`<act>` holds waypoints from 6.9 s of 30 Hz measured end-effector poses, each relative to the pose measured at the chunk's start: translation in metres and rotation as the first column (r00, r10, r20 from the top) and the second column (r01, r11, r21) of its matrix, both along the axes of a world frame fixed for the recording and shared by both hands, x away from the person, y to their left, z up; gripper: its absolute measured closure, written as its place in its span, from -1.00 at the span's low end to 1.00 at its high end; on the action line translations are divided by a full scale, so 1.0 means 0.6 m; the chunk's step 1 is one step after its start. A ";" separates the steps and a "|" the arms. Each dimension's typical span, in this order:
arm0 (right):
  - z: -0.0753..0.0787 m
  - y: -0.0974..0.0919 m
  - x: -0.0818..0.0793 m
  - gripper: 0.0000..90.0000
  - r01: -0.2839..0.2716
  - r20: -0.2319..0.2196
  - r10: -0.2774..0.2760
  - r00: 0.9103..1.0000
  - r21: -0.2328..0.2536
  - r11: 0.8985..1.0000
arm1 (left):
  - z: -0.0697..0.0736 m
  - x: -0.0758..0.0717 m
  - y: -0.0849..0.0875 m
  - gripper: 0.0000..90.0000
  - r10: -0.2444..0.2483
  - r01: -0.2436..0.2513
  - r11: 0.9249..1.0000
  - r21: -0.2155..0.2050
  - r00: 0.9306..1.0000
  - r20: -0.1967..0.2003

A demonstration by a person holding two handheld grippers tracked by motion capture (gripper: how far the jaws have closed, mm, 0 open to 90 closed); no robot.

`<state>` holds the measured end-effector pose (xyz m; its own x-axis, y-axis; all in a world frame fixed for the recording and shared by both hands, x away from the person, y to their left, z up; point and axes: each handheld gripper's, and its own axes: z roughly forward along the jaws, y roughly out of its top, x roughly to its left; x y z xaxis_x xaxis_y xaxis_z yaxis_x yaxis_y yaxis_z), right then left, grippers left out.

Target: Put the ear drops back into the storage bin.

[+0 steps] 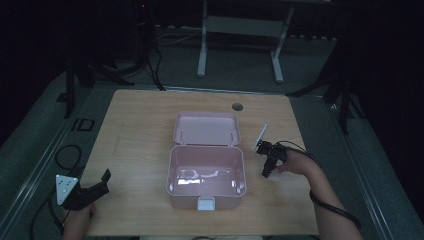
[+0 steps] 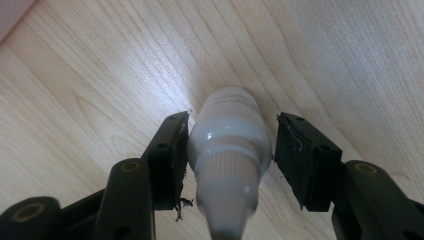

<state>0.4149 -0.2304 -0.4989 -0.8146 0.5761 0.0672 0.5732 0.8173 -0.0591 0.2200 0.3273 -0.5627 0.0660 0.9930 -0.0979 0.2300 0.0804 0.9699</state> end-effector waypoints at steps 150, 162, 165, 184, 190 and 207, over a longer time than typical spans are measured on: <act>0.243 0.145 -0.151 0.32 -0.644 0.090 0.649 0.755 -0.078 0.761 | 0.000 0.000 0.001 -0.99 0.005 -0.005 1.000 -0.005 1.000 -0.002; 0.243 0.192 -0.152 0.32 -0.692 0.087 0.693 0.716 -0.043 0.720 | 0.000 0.000 0.001 -0.99 0.001 -0.001 1.000 -0.004 1.000 -0.003; 0.240 0.206 -0.154 0.32 -0.705 0.083 0.706 0.703 -0.043 0.708 | 0.000 0.000 0.001 -0.99 0.002 -0.002 1.000 -0.003 1.000 -0.002; 0.168 0.248 -0.155 0.32 -0.749 0.051 0.750 0.660 -0.043 0.661 | 0.000 0.000 0.001 -0.99 0.004 -0.004 1.000 -0.005 1.000 -0.002; 0.134 0.251 -0.148 0.32 -0.754 0.036 0.756 0.654 -0.058 0.655 | 0.000 0.001 0.001 -0.99 0.002 -0.002 1.000 -0.005 1.000 -0.004; 0.058 0.266 -0.136 0.32 -0.766 -0.025 0.767 0.641 -0.074 0.638 | 0.000 0.000 0.001 -0.99 -0.002 0.002 1.000 -0.002 1.000 -0.001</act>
